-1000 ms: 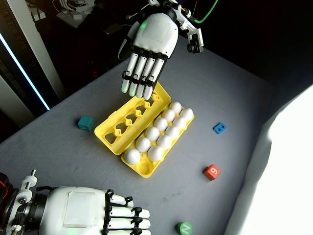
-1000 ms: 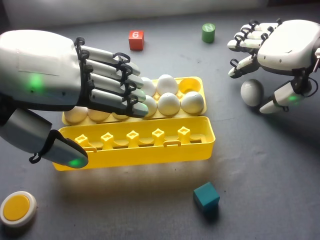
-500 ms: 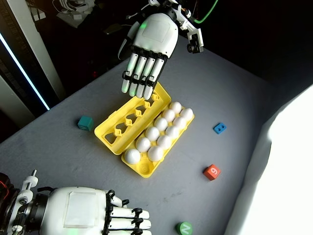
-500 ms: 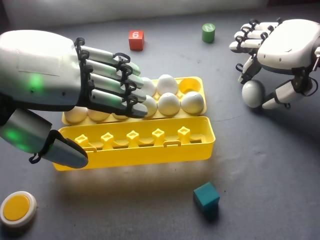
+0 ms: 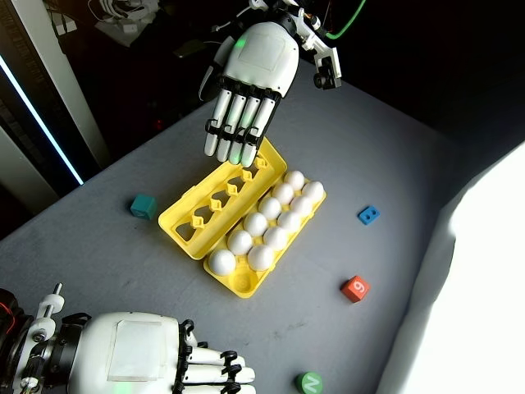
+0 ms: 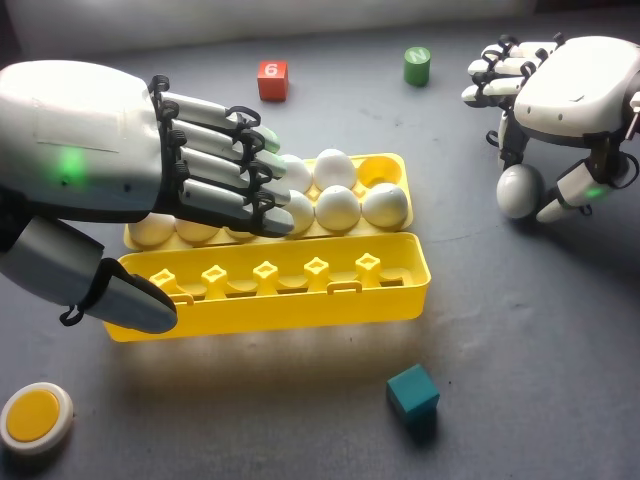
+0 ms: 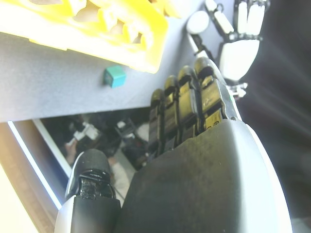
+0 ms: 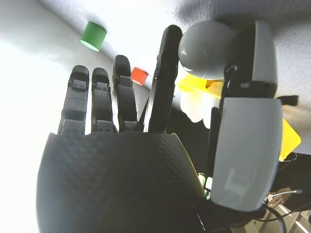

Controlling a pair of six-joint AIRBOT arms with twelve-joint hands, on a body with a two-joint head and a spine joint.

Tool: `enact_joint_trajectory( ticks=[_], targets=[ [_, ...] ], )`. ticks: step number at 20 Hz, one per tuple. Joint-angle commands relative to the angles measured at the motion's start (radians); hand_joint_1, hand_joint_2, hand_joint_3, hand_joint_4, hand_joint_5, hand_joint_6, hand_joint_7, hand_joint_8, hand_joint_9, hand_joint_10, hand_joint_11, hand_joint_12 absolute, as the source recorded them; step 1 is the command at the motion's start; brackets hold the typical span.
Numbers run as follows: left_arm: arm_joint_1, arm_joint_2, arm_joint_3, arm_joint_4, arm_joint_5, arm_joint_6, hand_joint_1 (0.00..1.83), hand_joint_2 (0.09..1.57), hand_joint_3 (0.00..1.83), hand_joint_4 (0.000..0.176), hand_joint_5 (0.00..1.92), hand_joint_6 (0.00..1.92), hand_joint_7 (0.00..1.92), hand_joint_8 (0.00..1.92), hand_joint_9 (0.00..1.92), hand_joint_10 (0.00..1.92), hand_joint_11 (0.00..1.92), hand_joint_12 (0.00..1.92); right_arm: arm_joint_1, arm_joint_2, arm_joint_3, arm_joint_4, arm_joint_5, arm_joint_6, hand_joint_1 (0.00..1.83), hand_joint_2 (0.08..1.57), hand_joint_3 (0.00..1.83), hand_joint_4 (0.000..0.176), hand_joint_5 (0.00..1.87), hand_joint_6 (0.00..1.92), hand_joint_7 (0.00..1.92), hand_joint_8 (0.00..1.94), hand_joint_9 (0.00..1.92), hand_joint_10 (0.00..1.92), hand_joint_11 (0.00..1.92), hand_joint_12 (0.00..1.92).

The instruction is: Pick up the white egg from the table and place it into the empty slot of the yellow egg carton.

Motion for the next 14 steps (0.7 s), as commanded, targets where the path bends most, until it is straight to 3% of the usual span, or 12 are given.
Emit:
enact_joint_trajectory(
  ticks=[1, 2, 4, 5, 7, 8, 9, 10, 11, 12, 13, 14],
  targets=[
    [-0.009, -0.006, 0.001, -0.073, -0.01, 0.0, 0.0, 1.27, 0.0, 0.0, 0.21, 0.0, 0.19, 0.0, 0.14, 0.0, 0.0, 0.29, 0.003, 0.005, 0.003, 0.009, 0.108, 0.003, 1.14, 0.97, 0.0, 0.116, 1.39, 0.28, 0.2, 0.0, 0.0, 0.0, 0.0, 0.0],
    [-0.009, -0.006, 0.001, -0.073, -0.01, 0.0, 0.0, 1.27, 0.0, 0.0, 0.21, 0.0, 0.19, 0.0, 0.13, 0.0, 0.0, 0.3, 0.003, 0.005, 0.003, 0.009, 0.108, 0.003, 1.14, 0.97, 0.0, 0.092, 1.4, 0.26, 0.21, 0.0, 0.0, 0.0, 0.0, 0.0],
    [-0.009, -0.006, 0.001, -0.073, -0.01, 0.0, 0.0, 1.28, 0.0, 0.0, 0.22, 0.0, 0.2, 0.0, 0.14, 0.0, 0.0, 0.3, 0.003, 0.005, 0.003, 0.009, 0.109, 0.003, 1.15, 0.96, 0.0, 0.071, 1.41, 0.25, 0.19, 0.0, 0.0, 0.0, 0.0, 0.0],
    [-0.009, -0.006, 0.001, -0.073, -0.01, 0.0, 0.0, 1.28, 0.0, 0.0, 0.21, 0.0, 0.2, 0.01, 0.14, 0.0, 0.0, 0.3, 0.003, 0.005, 0.003, 0.009, 0.111, 0.003, 1.12, 0.98, 0.0, 0.155, 1.34, 0.36, 0.16, 0.0, 0.0, 0.0, 0.0, 0.0],
    [-0.009, -0.006, 0.001, -0.073, -0.01, 0.0, 0.0, 1.28, 0.0, 0.0, 0.2, 0.0, 0.2, 0.0, 0.14, 0.0, 0.0, 0.27, 0.007, 0.006, 0.003, 0.009, 0.114, 0.003, 1.16, 0.96, 0.0, 0.044, 1.41, 0.24, 0.22, 0.0, 0.0, 0.0, 0.0, 0.0],
    [-0.009, -0.006, 0.001, -0.073, -0.01, 0.0, 0.0, 1.28, 0.0, 0.0, 0.19, 0.0, 0.19, 0.0, 0.14, 0.0, 0.0, 0.27, 0.012, 0.006, 0.003, 0.009, 0.114, 0.006, 1.14, 0.96, 0.0, 0.094, 1.42, 0.22, 0.22, 0.0, 0.0, 0.0, 0.0, 0.0],
    [-0.009, -0.006, 0.001, -0.073, -0.01, 0.0, 0.0, 1.28, 0.0, 0.0, 0.19, 0.0, 0.19, 0.0, 0.13, 0.0, 0.0, 0.26, 0.018, 0.007, 0.003, 0.01, 0.114, 0.011, 1.13, 0.96, 0.0, 0.16, 1.42, 0.22, 0.23, 0.0, 0.0, 0.0, 0.0, 0.0],
    [-0.009, -0.006, 0.001, -0.073, -0.01, 0.0, 0.0, 1.28, 0.0, 0.0, 0.2, 0.0, 0.19, 0.0, 0.14, 0.0, 0.0, 0.26, 0.023, 0.007, 0.003, 0.017, 0.114, 0.015, 1.13, 0.96, 0.0, 0.131, 1.41, 0.22, 0.21, 0.0, 0.0, 0.0, 0.0, 0.0],
    [-0.008, -0.006, 0.001, -0.073, -0.01, 0.0, 0.0, 1.27, 0.0, 0.0, 0.2, 0.0, 0.19, 0.0, 0.14, 0.0, 0.0, 0.27, 0.028, 0.008, 0.003, 0.028, 0.112, 0.015, 1.14, 0.96, 0.0, 0.126, 1.41, 0.22, 0.2, 0.0, 0.0, 0.0, 0.0, 0.0],
    [-0.008, -0.006, 0.001, -0.073, -0.01, 0.0, 0.0, 1.27, 0.0, 0.0, 0.19, 0.0, 0.19, 0.0, 0.13, 0.0, 0.0, 0.25, 0.033, 0.009, 0.003, 0.036, 0.11, 0.015, 1.15, 0.96, 0.0, 0.075, 1.42, 0.21, 0.21, 0.0, 0.0, 0.0, 0.0, 0.0],
    [-0.008, -0.006, 0.001, -0.073, -0.01, 0.0, 0.0, 1.28, 0.0, 0.0, 0.2, 0.0, 0.19, 0.0, 0.14, 0.0, 0.0, 0.25, 0.037, 0.009, 0.003, 0.038, 0.109, 0.016, 1.13, 0.96, 0.0, 0.156, 1.41, 0.22, 0.19, 0.01, 0.0, 0.0, 0.0, 0.0],
    [-0.008, -0.006, 0.001, -0.073, -0.01, 0.0, 0.0, 1.28, 0.0, 0.0, 0.19, 0.0, 0.19, 0.0, 0.13, 0.0, 0.0, 0.25, 0.041, 0.01, 0.003, 0.041, 0.109, 0.018, 1.12, 0.96, 0.0, 0.172, 1.41, 0.23, 0.18, 0.01, 0.0, 0.0, 0.0, 0.0]
  ],
)
